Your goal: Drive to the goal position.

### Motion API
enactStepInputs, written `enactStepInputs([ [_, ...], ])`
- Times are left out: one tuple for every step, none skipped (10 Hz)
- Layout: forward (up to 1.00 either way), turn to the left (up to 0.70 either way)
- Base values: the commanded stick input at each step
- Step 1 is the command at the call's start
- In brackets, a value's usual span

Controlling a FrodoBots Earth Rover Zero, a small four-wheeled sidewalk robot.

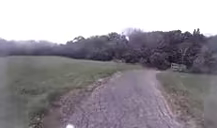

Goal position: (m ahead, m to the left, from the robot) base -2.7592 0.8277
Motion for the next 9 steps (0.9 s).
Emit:
enactStepInputs([
  [0.85,-0.34],
  [0.85,-0.25],
  [0.85,0.00],
  [0.85,0.00],
  [0.85,0.00],
  [0.85,0.00],
  [0.85,0.00],
  [0.85,0.00],
  [0.85,0.00],
])
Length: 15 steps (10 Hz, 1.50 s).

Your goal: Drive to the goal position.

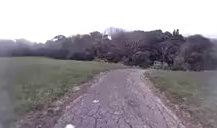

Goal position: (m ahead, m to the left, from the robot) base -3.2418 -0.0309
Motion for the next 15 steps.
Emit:
enactStepInputs([
  [0.85,-0.01],
  [0.85,-0.02],
  [0.85,-0.03],
  [0.85,-0.23],
  [0.85,-0.29],
  [0.85,-0.34],
  [0.84,-0.34],
  [0.84,-0.34],
  [0.84,-0.34],
  [0.84,-0.32],
  [0.84,-0.12],
  [0.84,-0.02],
  [0.84,0.00],
  [0.84,0.00],
  [0.84,0.00],
])
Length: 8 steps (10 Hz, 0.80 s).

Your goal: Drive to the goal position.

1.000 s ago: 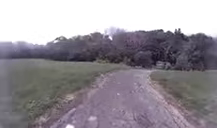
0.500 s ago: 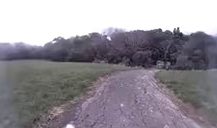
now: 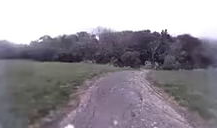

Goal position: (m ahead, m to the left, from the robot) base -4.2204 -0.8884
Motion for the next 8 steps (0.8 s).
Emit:
enactStepInputs([
  [0.84,0.00],
  [0.84,0.00],
  [0.84,-0.01],
  [0.84,-0.14],
  [0.84,-0.18],
  [0.84,-0.24],
  [0.84,-0.31],
  [0.85,-0.34],
])
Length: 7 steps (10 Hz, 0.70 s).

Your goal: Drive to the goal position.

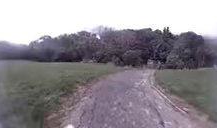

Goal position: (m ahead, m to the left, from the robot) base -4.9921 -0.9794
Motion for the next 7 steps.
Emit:
enactStepInputs([
  [0.85,-0.34],
  [0.85,-0.34],
  [0.85,-0.29],
  [0.85,-0.19],
  [0.85,-0.02],
  [0.85,0.00],
  [0.85,0.00],
])
